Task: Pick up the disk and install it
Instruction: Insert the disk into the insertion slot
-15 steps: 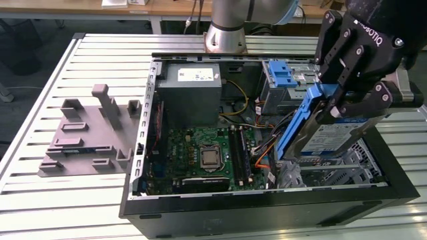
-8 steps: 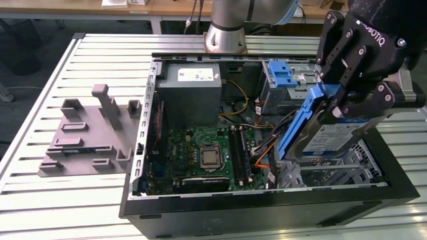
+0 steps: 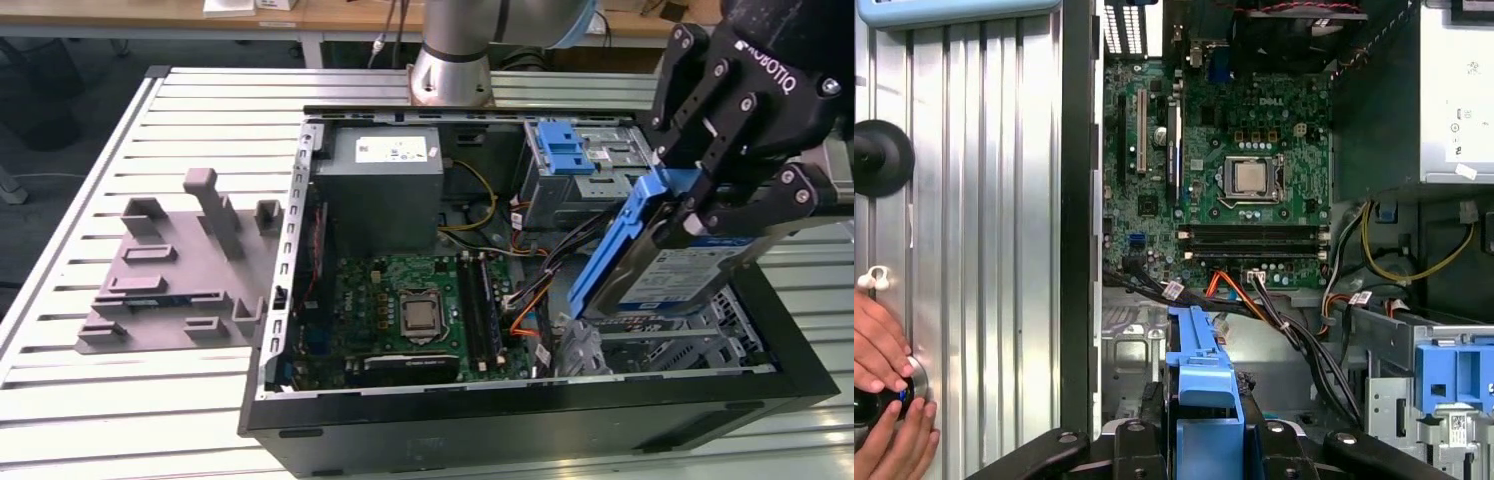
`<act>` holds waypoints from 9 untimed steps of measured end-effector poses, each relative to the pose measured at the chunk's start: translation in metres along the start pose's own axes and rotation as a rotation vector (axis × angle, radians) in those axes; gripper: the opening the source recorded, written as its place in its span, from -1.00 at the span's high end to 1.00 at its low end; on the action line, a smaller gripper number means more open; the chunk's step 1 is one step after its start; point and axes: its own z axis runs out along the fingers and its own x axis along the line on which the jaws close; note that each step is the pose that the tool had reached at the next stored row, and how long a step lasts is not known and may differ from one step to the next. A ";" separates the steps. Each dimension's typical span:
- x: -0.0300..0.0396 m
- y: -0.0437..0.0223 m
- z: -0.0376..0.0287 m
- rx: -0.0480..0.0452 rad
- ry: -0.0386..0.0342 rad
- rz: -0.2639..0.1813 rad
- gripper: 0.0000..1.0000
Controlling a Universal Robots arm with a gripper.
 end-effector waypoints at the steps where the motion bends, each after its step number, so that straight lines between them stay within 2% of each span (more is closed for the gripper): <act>1: 0.0000 -0.0015 0.0001 0.0000 0.0000 0.000 0.27; 5: -0.0001 -0.0070 0.0005 0.0000 0.0000 0.000 0.27; 9: -0.0001 -0.0077 0.0006 0.0001 0.0001 0.000 0.27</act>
